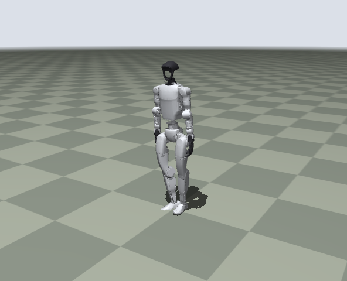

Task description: Upper body actions

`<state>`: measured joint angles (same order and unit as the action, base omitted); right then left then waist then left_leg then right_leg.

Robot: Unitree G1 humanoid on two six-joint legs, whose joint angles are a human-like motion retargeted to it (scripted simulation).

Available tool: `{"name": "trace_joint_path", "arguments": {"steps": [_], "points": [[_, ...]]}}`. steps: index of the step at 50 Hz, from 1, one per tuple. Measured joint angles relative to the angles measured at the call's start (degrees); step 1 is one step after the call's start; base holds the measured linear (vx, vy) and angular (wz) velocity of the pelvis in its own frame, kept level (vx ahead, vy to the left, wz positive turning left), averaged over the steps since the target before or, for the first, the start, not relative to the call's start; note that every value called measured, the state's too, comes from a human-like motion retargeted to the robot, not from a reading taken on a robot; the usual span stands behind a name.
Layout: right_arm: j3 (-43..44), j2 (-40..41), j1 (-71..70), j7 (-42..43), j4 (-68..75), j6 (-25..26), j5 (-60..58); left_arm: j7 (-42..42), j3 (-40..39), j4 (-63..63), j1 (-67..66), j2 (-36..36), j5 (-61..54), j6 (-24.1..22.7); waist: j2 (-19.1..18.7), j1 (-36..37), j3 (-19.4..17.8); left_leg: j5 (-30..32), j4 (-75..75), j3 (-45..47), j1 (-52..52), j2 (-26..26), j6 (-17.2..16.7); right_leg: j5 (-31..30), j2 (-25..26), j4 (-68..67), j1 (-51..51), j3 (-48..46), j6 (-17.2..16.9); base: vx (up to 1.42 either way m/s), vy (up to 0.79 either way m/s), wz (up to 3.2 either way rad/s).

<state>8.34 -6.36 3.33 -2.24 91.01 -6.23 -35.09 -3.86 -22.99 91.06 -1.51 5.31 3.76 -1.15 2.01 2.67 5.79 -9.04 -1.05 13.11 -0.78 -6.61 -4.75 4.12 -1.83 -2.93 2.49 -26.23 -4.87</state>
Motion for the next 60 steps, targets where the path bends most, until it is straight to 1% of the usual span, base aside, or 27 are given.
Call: {"name": "trace_joint_path", "arguments": {"steps": [5,12,15,18,22,25,28,31,37,40,42,43,45,48,50,53,57,60], "points": [[1.0,-0.9,0.5,0.8,1.3,0.8,-0.1,0.1,0.0,0.9,-0.2,-0.1,0.4,-0.4,0.3,0.0,-0.1,-0.6,0.2,0.3,0.2,-0.1,0.6,-0.2,-0.2,-0.8,0.1,0.2,0.2,0.05,0.0,-0.07],[1.7,-1.6,0.9,1.2,1.2,0.4,-0.5,0.3,1.4,3.4,0.0,0.2,0.8,-0.3,0.9,-1.5,-0.3,-1.3,0.2,1.0,0.4,-0.4,2.0,-1.1,-0.9,-2.0,0.9,1.3,0.4,0.04,0.02,-0.11],[1.6,-1.7,0.4,1.2,1.0,0.2,-0.8,0.6,2.1,3.8,0.7,0.4,1.1,-0.2,1.1,-2.3,-1.0,-1.5,-0.2,2.2,0.7,-0.6,2.7,-1.9,-1.2,-2.9,1.8,2.4,0.5,-0.02,0.01,-0.43],[1.1,-1.5,-0.2,0.9,0.2,0.1,-1.3,-0.2,2.7,3.5,1.5,0.3,0.6,-0.3,1.3,-3.0,-2.3,-1.9,-0.6,4.7,1.4,-0.4,3.4,-3.5,-1.1,-3.7,2.9,4.1,0.9,-0.1,0.03,-0.8],[-0.3,-1.0,-1.5,0.9,-0.9,-0.3,-2.4,-0.8,4.1,2.8,2.6,0.4,0.4,-0.9,1.0,-4.1,-3.7,-2.8,-1.1,10.2,1.8,0.9,4.2,-5.3,-0.5,-6.1,6.1,8.2,1.2,-0.2,0.02,-1.29],[-1.4,-0.7,-2.2,0.9,-1.5,-0.8,-3.0,-1.3,5.7,2.4,3.3,1.0,1.0,-1.1,0.8,-6.1,-4.3,-3.4,-1.8,14.6,1.8,1.7,4.7,-6.1,0.2,-5.5,7.2,8.8,2.6,-0.29,0.02,-1.38],[-2.0,-0.6,-2.1,0.7,-1.8,-1.1,-3.2,-1.2,6.8,2.5,4.2,1.7,2.0,-1.0,0.2,-7.7,-4.7,-4.2,-2.2,19.6,1.8,3.2,4.8,-5.1,-1.1,-3.5,6.6,0.9,4.5,-0.34,0.04,-1.55],[-2.2,-0.8,-1.9,0.7,-1.6,-1.1,-2.7,-0.8,7.0,2.5,5.0,2.2,2.3,-0.9,-0.3,-7.6,-4.8,-5.3,-2.6,25.5,2.0,5.0,4.5,-3.9,-2.7,-2.5,5.8,-7.2,5.7,-0.4,0.08,-1.99],[-1.3,-1.8,-2.4,1.2,0.2,-0.3,-1.2,-0.4,5.6,1.5,4.9,2.7,1.1,-1.3,-0.5,-6.2,-4.1,-7.8,-2.4,35.1,2.0,7.4,3.8,-3.3,-3.5,-0.5,1.2,-28.8,9.1,-0.38,0.16,-2.29],[-0.1,-2.7,-2.7,1.5,1.8,0.0,0.4,-0.2,5.0,1.7,4.5,2.7,1.2,-1.0,-0.6,-5.9,-3.4,-9.2,-1.9,38.6,2.5,7.7,3.2,-3.8,-3.2,-0.5,-1.4,-35.6,9.7,-0.37,0.23,-1.97],[0.7,-3.3,-2.7,1.5,2.7,0.2,1.3,0.3,4.6,2.1,4.2,2.5,1.4,-0.8,-0.6,-5.7,-2.7,-10.0,-1.4,40.5,2.8,7.7,2.5,-4.6,-2.9,-0.6,-2.8,-37.3,9.8,-0.33,0.22,-1.74],[1.2,-3.5,-2.6,1.5,3.1,0.4,1.7,0.5,4.4,2.3,4.0,2.4,1.5,-0.7,-0.6,-5.7,-2.3,-10.3,-1.1,41.2,2.9,7.7,2.2,-5.2,-2.7,-0.7,-3.2,-37.0,9.9,-0.37,0.2,-1.53],[2.0,-3.9,-2.4,1.7,3.9,0.6,2.5,0.9,3.9,2.7,3.5,1.9,1.6,-0.7,-0.2,-6.2,-1.5,-10.7,-0.4,42.5,3.0,7.2,1.5,-5.9,-2.6,-0.1,-3.6,-34.1,7.7,-0.34,0.17,-1.21],[3.0,-4.0,-1.9,1.8,5.0,1.1,3.0,0.5,3.9,3.2,2.6,1.7,1.2,-0.5,-0.1,-8.0,-0.4,-10.8,0.2,44.0,3.8,6.8,0.4,-3.2,0.6,4.0,-3.2,-29.8,10.5,-0.29,0.11,-0.76],[4.2,-3.8,-1.9,1.4,5.5,1.9,2.9,0.3,4.1,3.7,2.7,1.4,1.4,-0.1,-1.5,-9.6,0.2,-10.4,0.2,44.0,3.6,7.7,-0.1,-3.8,0.3,3.6,-1.7,-25.4,10.3,-0.36,0.05,-0.36],[5.2,-3.6,-1.5,1.7,5.1,1.8,3.4,1.4,5.2,3.8,2.9,0.2,0.0,-0.5,-2.7,-11.3,0.5,-9.9,0.0,44.5,3.8,8.0,-0.6,-3.2,1.8,4.9,-1.4,-23.8,11.1,-0.33,0.08,-0.28],[5.0,-2.9,-1.2,1.2,4.4,2.0,2.8,-0.5,5.7,2.0,3.0,0.1,1.1,-0.3,-4.1,-14.5,0.6,-9.1,0.0,45.5,4.8,8.7,-1.4,-2.4,3.5,6.4,-1.4,-21.5,11.6,-0.25,0.05,-0.24],[5.0,-2.5,-1.0,1.0,4.8,2.2,3.1,0.5,6.0,0.9,3.1,0.1,2.6,-0.2,-4.2,-14.5,0.6,-8.2,0.9,45.4,5.9,9.0,-1.8,-1.8,3.9,6.7,-1.6,-19.4,11.8,-0.24,0.04,-0.45]]}}
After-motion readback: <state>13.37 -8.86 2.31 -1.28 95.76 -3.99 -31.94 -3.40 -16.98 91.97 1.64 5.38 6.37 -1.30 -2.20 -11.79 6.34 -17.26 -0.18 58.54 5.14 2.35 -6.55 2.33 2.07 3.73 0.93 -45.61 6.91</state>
